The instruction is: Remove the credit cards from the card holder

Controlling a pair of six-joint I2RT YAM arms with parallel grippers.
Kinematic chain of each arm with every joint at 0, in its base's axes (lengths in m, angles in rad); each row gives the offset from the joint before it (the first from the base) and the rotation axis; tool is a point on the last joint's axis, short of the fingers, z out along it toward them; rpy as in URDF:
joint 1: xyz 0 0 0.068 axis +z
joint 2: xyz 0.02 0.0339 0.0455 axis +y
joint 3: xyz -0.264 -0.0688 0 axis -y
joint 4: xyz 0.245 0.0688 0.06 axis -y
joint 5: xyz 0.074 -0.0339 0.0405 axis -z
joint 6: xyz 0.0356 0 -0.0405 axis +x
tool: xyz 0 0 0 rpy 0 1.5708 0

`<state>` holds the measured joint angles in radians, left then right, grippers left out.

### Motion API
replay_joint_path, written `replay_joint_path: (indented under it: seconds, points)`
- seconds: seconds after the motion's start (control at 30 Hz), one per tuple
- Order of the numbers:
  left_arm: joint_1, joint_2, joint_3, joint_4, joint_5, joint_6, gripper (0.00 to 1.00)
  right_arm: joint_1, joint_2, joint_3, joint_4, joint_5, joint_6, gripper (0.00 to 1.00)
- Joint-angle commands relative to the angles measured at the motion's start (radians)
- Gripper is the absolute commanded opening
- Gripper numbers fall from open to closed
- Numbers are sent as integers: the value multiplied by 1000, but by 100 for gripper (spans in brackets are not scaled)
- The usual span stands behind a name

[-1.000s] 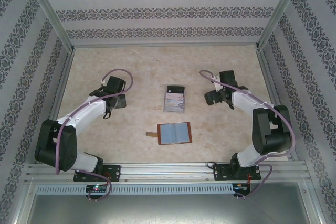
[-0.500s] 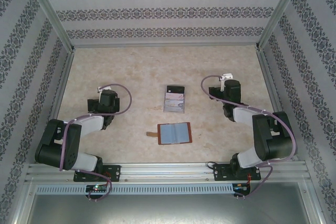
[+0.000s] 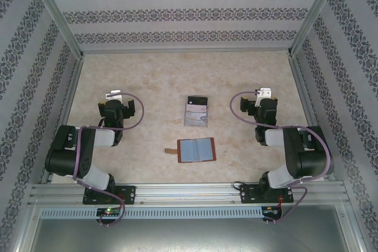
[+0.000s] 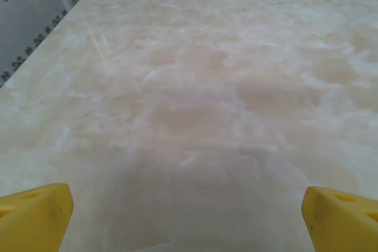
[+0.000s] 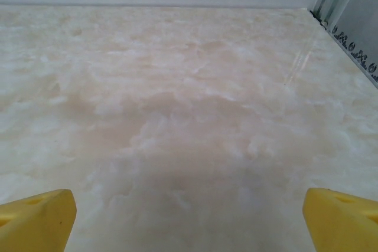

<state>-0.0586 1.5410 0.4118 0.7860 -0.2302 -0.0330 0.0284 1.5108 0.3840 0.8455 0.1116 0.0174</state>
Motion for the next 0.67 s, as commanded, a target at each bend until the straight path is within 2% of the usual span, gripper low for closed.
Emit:
replay_joint_path:
  seconds: [0.0,0.07,0.13,0.2,0.27,0.4,0.47,0.63]
  points:
    - [20,65,-56,257,72,33,100,-1,-3,-3,50,-21,15,98]
    - [20,29,-58,182,77,20,100,0,-1,-5,58,-23,16,98]
    - [20,55,-51,224,67,31,100,-1,-3,-3,53,-22,15,98]
    - [20,38,-38,162,68,19,100,-1,-1,-4,55,-22,13,98]
    - [20,54,-48,214,63,28,100,-1,-2,-4,54,-21,13,98]
    - [21,51,-47,204,55,23,100,0,0,0,50,-29,11,98]
    - [21,47,-44,191,54,20,100,0,3,4,46,-85,-10,98]
    - [19,48,-47,200,54,24,100,-2,-3,1,46,-86,-7,98]
